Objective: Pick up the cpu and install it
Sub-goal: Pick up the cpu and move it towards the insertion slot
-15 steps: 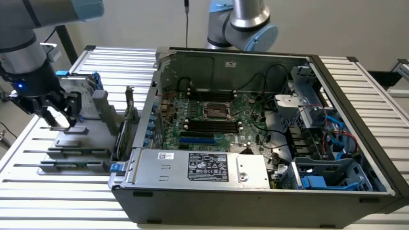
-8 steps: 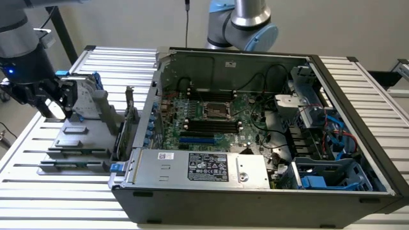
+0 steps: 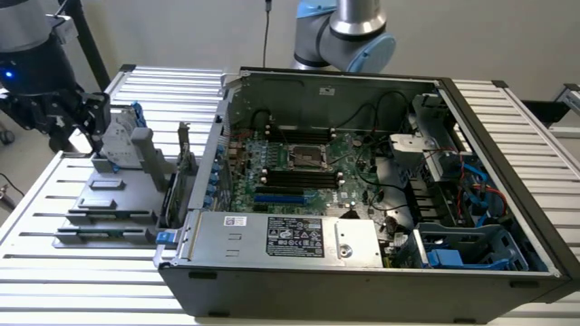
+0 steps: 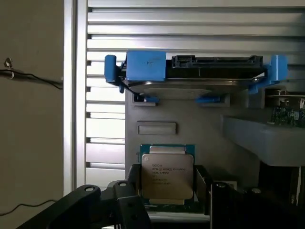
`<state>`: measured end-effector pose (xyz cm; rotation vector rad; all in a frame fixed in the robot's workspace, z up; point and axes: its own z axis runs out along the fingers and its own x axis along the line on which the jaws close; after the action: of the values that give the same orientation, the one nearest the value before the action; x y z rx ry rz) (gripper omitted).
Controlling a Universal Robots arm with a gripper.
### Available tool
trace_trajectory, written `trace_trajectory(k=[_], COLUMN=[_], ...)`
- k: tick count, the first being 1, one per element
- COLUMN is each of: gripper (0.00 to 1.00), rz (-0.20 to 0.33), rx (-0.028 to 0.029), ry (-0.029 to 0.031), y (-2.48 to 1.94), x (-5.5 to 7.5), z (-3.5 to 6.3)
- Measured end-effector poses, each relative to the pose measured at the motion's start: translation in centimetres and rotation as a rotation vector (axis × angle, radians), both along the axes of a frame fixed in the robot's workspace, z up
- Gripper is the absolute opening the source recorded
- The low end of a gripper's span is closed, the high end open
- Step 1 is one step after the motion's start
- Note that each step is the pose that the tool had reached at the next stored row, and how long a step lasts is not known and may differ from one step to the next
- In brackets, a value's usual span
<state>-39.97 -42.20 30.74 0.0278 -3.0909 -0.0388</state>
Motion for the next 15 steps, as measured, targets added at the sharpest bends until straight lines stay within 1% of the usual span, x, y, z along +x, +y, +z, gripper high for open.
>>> trace_trajectory(k=[4,12,15], gripper=[0.55,0.55,0.55], rz=[0.0,0.001,0.001], rx=[0.0006,0.0054,0.0064], ry=[0.002,0.0102,0.0129], y=[-0.01,0.0,0.0], x=[1.7,5.3,6.7], z=[1.81,5.44,6.52])
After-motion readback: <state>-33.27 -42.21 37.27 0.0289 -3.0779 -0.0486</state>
